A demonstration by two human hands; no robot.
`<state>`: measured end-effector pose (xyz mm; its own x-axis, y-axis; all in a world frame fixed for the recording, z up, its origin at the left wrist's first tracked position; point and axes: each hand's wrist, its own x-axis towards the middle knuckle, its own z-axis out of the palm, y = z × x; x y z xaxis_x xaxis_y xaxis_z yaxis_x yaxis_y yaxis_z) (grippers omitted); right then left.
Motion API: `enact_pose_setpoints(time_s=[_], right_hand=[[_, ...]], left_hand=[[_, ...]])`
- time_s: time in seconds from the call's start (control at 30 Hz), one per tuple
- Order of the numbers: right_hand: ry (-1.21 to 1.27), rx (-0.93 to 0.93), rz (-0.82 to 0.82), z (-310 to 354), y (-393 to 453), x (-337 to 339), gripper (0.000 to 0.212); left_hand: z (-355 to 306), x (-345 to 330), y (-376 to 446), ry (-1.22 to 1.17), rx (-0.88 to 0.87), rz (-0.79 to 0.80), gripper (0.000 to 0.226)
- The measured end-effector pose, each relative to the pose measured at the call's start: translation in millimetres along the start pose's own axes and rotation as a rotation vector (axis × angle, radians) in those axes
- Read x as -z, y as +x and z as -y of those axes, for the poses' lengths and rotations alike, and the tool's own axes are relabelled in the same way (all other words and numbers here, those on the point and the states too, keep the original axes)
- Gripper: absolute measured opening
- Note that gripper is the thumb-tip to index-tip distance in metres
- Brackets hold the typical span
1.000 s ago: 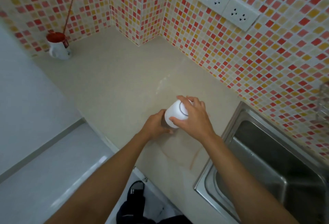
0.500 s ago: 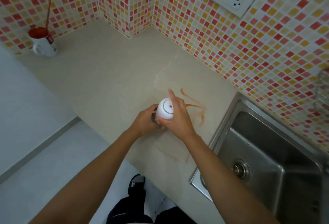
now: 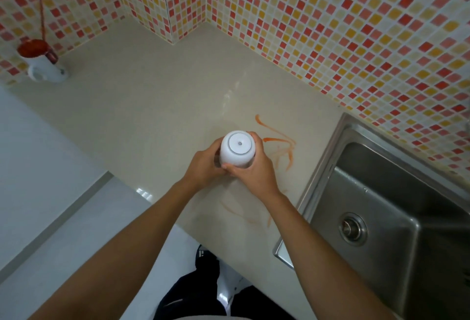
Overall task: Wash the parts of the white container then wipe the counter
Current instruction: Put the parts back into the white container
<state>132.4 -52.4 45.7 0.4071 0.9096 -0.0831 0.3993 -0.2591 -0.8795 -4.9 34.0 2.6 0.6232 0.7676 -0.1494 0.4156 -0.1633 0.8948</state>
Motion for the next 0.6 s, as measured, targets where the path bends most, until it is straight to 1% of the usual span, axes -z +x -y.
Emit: enact_pose_setpoints(time_s=[0.17,0.33,0.4,0.43,0.5,0.53,0.6], right_hand=[[-0.016,0.009,0.003,-6.3,2.3,0.7,0.085],[0.013,0.009,0.023,-8.6,3.3,1.6,0.090],[0.037,-0.005,0.052,-10.3,4.1,1.6,0.096],[0.048,-0.029,0.071,-11.8,3.8,1.8,0.103],[0.040,-0.074,0.119,-13.9,3.1,4.2,0.119],[0.013,-0.082,0.140,-14.4,2.6,7.5,0.123],[-0.063,-0.063,0.149,-14.9,2.2,19.5,0.117]], left_hand=[[-0.3,-1.2,-1.1,0.059,0.006,-0.009,0.081],[1.0,-1.8,-1.2,0.061,0.046,0.012,0.083],[-0.7,0.5,-0.2,0.074,0.062,0.045,0.085],[-3.8,1.7,-0.3,0.076,0.068,0.064,0.086],[-11.3,2.6,-1.4,0.071,0.082,0.087,0.080],[-13.8,3.4,-2.4,0.084,0.085,0.081,0.075],[-18.7,6.7,-4.8,0.136,0.086,-0.005,0.065]])
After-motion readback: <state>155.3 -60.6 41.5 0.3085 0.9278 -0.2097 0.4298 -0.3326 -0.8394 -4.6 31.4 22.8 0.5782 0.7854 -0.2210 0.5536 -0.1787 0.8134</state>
